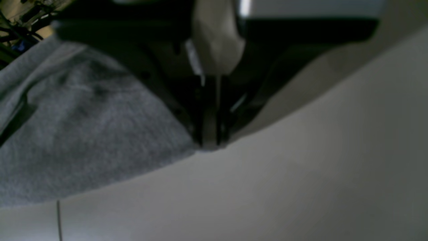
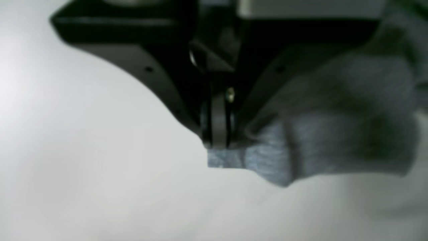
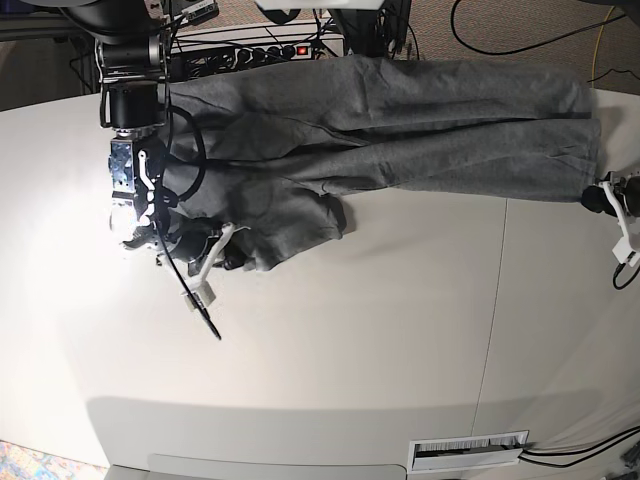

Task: Fold the T-shirt properly
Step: 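Regrasp the sleeve fabric with the right gripper and tuck it inward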

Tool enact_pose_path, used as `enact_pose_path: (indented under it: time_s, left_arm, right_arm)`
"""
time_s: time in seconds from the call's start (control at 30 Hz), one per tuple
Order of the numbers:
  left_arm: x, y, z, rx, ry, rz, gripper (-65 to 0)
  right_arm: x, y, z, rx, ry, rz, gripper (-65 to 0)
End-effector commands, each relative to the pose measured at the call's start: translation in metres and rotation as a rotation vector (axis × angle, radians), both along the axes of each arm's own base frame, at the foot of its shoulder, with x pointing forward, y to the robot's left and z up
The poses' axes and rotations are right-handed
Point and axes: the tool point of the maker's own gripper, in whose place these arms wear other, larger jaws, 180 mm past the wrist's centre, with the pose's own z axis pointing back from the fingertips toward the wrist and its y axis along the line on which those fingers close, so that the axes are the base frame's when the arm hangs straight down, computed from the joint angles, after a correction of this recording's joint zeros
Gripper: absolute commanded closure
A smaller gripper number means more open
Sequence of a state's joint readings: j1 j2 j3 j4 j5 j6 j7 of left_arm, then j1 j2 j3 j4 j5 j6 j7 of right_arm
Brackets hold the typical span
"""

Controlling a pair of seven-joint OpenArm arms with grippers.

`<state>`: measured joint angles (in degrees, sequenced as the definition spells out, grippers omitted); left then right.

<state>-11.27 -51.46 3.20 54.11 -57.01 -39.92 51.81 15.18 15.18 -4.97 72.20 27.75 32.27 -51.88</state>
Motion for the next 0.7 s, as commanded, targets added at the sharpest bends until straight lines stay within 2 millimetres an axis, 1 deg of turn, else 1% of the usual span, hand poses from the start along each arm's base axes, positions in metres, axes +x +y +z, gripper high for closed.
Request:
enact_pose_path:
  time_s: [0.0, 0.1, 0.23, 0.37, 0.5, 0.57, 0.67]
  left_arm:
    - [0.011, 0.012, 0.017, 0.017, -0.048, 0.010, 0.0]
    - [0.011, 0.012, 0.017, 0.016, -0.048, 0.010, 0.0]
    - [0.011, 0.011, 0.017, 0.015, -0.049, 0.010, 0.0]
    - [0.011, 0.011, 0.017, 0.015, -0.047, 0.009, 0.0]
    - [0.011, 0.010, 0.017, 0.014, -0.048, 0.009, 0.0]
    - [0.011, 0.010, 0.017, 0.014, -0.048, 0.010, 0.0]
    - [0.011, 0.010, 0.017, 0.014, -0.048, 0.009, 0.0]
  right_arm:
    - [0.013, -0.001, 0.026, 0.022, -0.063, 0.010, 0.0]
    - [0.003, 0.004, 0.045, 0.036, -0.077, 0.052, 0.0]
    - [-0.019, 0.004, 0.063, -0.023, -0.103, 0.118, 0.0]
    - [-0.050, -0.001, 0.070, -0.061, -0.133, 0.136, 0.0]
    - [-0.085, -0.010, 0.077, -0.057, -0.150, 0.106, 0.0]
    - [-0.103, -0.016, 0.083, -0.062, -0.160, 0.086, 0.0]
    - [-0.125, -0.026, 0.099, -0.084, -0.196, 0.057, 0.0]
